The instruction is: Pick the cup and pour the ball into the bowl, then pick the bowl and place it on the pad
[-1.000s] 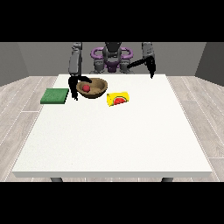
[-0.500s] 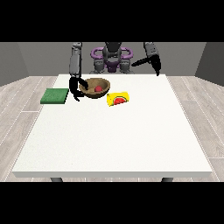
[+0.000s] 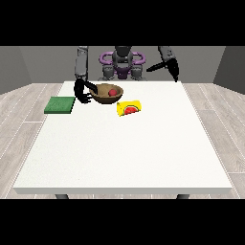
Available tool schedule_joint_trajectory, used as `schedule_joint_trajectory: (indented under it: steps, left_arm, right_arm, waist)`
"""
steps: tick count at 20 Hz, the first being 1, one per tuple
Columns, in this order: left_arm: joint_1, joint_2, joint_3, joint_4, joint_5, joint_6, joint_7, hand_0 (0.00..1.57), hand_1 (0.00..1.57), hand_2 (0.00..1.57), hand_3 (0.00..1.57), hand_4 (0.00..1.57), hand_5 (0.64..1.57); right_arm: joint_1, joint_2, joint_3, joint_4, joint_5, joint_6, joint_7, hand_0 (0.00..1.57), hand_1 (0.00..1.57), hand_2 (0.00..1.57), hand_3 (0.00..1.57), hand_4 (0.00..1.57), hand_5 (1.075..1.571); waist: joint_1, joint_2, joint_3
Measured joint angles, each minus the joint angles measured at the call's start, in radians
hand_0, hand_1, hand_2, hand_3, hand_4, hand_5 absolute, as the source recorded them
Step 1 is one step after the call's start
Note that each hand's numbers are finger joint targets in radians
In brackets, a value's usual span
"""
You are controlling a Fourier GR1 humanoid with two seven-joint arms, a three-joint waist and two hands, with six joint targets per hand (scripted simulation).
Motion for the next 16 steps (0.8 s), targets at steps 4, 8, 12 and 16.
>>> schedule_joint_trajectory:
  steps: [4,8,12,16]
  left_arm:
    - [0.036,0.011,0.014,0.018,0.007,0.006,-0.011,0.0,0.0,0.0,0.0,0.0,1.57]
    - [0.049,0.035,0.036,0.031,0.021,0.005,-0.019,0.0,0.0,0.0,0.0,0.0,1.57]
    - [0.058,0.03,0.029,0.016,0.018,0.018,-0.04,0.0,0.0,0.0,0.0,0.0,1.568]
    - [0.051,0.023,0.033,0.031,0.017,0.045,-0.091,0.0,0.0,0.0,0.0,0.0,1.565]
  right_arm:
    - [-0.036,-0.029,-0.003,-0.027,-0.023,0.032,0.128,1.57,1.57,1.57,1.57,1.05,1.553]
    - [-0.047,-0.092,-0.025,-0.058,-0.053,0.087,0.196,1.57,1.57,1.57,1.57,1.06,1.565]
    - [-0.044,-0.158,-0.076,-0.051,-0.095,0.141,0.187,1.57,1.57,1.57,1.57,1.07,1.557]
    - [-0.058,-0.219,-0.121,-0.049,-0.139,0.201,0.185,1.57,1.57,1.57,1.57,1.07,1.557]
  waist:
    - [-0.032,-0.04,0.004]
    - [-0.063,-0.052,0.0049]
    - [-0.06,-0.02,0.0058]
    - [-0.074,0.032,0.0061]
